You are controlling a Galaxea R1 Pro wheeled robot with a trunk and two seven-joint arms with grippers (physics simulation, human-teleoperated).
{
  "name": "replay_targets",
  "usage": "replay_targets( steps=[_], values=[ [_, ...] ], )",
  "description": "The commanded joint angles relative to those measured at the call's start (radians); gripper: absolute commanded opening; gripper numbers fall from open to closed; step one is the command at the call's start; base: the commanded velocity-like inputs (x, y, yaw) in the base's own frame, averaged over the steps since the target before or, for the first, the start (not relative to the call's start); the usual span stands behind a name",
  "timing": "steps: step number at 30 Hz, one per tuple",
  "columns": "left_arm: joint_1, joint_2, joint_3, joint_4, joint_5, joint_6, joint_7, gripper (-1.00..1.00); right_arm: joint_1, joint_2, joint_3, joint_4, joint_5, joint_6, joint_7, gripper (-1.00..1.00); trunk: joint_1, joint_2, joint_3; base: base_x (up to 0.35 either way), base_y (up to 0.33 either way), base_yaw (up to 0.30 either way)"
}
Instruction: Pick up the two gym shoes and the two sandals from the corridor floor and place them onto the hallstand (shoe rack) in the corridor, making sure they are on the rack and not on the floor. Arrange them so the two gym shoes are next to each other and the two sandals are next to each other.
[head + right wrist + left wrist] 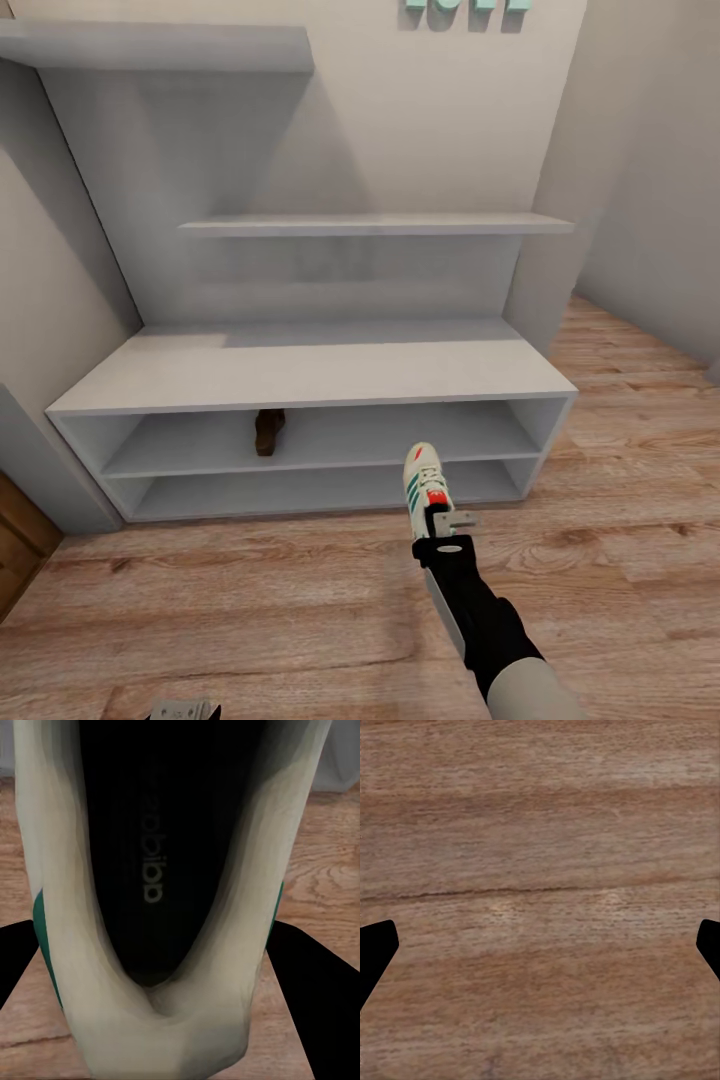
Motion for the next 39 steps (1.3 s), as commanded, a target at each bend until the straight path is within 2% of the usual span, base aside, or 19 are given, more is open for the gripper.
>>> replay_targets(
  steps=[1, 2, 3, 16, 39],
  values=[
    [0.0, 0.0, 0.009, 0.001, -0.002, -0.002, -0.008, 1.0, 0.0, 0.0, 0.007, -0.001, 0.007, 0.014, -0.001, -1.0, 0.0, 0.0, -0.001, 0.0, 0.0, 0.0],
    [0.0, 0.0, 0.008, 0.0, -0.002, -0.002, -0.009, 1.0, 0.0, 0.0, 0.013, -0.002, 0.007, 0.02, -0.001, -1.0, 0.0, 0.0, -0.001, 0.0, 0.0, 0.0],
    [0.0, 0.0, 0.009, 0.0, -0.002, -0.002, -0.009, 1.0, 0.0, 0.0, 0.014, -0.002, 0.007, 0.085, -0.001, -1.0, 0.0, 0.0, -0.001, 0.0, 0.0, 0.0],
    [0.001, -0.001, 0.007, 0.0, -0.001, -0.002, -0.009, 1.0, 0.0, 0.0, 0.013, -0.002, 0.007, 0.085, -0.001, -1.0, 0.0, 0.0, -0.01, 0.0, 0.0, 0.104],
    [0.001, -0.002, 0.007, 0.0, -0.002, -0.003, -0.008, 1.0, 0.0, 0.0, 0.012, -0.003, 0.007, 0.085, -0.001, -1.0, 0.0, 0.0, -0.039, 0.0, 0.0, 0.005]
  ],
)
